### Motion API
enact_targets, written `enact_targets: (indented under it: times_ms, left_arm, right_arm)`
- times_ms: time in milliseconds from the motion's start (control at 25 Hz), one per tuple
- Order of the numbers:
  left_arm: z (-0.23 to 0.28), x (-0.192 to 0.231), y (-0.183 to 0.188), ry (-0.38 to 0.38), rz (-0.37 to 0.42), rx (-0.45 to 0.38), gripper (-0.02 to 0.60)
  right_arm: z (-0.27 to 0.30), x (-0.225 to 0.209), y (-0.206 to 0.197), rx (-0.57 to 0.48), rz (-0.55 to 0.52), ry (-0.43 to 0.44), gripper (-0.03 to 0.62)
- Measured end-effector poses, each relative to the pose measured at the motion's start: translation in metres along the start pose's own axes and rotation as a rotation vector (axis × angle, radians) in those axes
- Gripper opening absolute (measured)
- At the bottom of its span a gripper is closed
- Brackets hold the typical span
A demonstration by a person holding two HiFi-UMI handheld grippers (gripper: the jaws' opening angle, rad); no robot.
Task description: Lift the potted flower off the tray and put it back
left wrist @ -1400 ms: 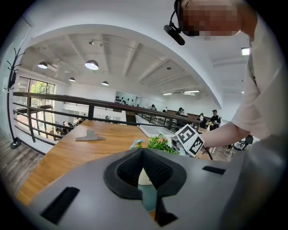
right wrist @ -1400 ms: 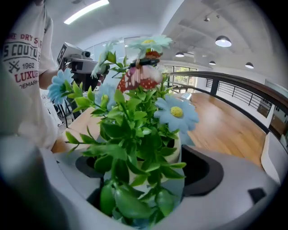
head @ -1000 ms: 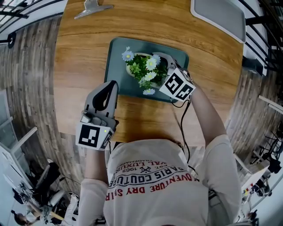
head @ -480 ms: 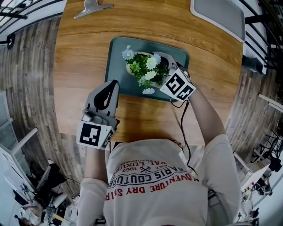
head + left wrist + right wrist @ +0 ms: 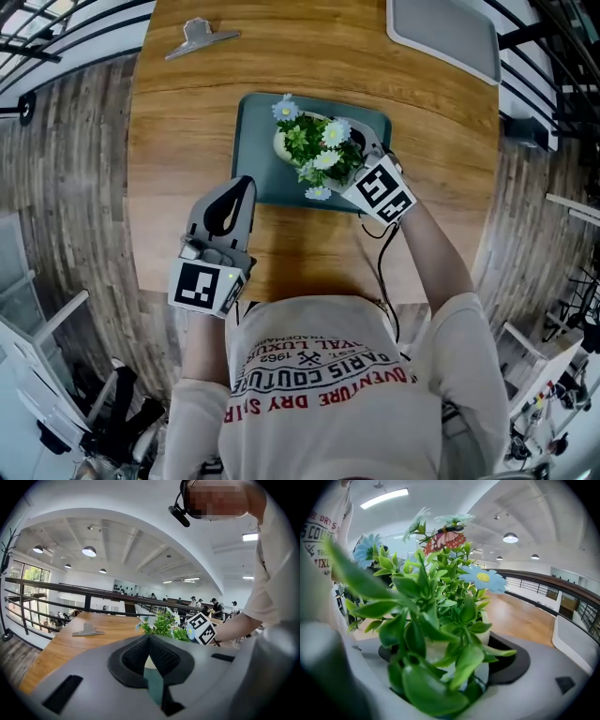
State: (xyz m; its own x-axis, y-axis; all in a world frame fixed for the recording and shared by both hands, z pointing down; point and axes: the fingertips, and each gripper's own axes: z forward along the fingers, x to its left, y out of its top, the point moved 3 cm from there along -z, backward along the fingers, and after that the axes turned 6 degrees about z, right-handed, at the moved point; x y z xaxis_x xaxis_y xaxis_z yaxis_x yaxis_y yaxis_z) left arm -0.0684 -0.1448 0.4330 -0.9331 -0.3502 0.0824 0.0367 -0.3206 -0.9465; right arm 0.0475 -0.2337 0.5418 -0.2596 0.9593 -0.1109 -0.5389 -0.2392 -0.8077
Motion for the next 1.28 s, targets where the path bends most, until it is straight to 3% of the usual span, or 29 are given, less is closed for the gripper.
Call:
enact_targets:
  times_ms: [400, 720, 1000, 1280]
  left_arm:
    - [-0.016, 0.006, 0.043, -0.048, 0.089, -0.060, 0.012]
    - [-0.035, -0.006, 0.081, -0.042, 0.150, -0.130, 0.012]
    - [-0.044, -0.028, 0.099, -0.044, 0.186, -0.165, 0.012]
    - [-0.052, -0.040, 0.106, -0.014, 0.209, -0.181, 0.012]
  right_arm:
    - [-0.072, 0.002, 0.056, -0.096, 0.085, -0.250, 0.476]
    - [-0.153, 0.018, 0.083, -0.196, 0.169, -0.426, 0.476]
    - [-0.213, 0.028, 0.079, -0.228, 0.283, -0.553, 0.476]
    - [-0.245, 0.031, 0.069, -0.254, 0.324, -0.608, 0.476]
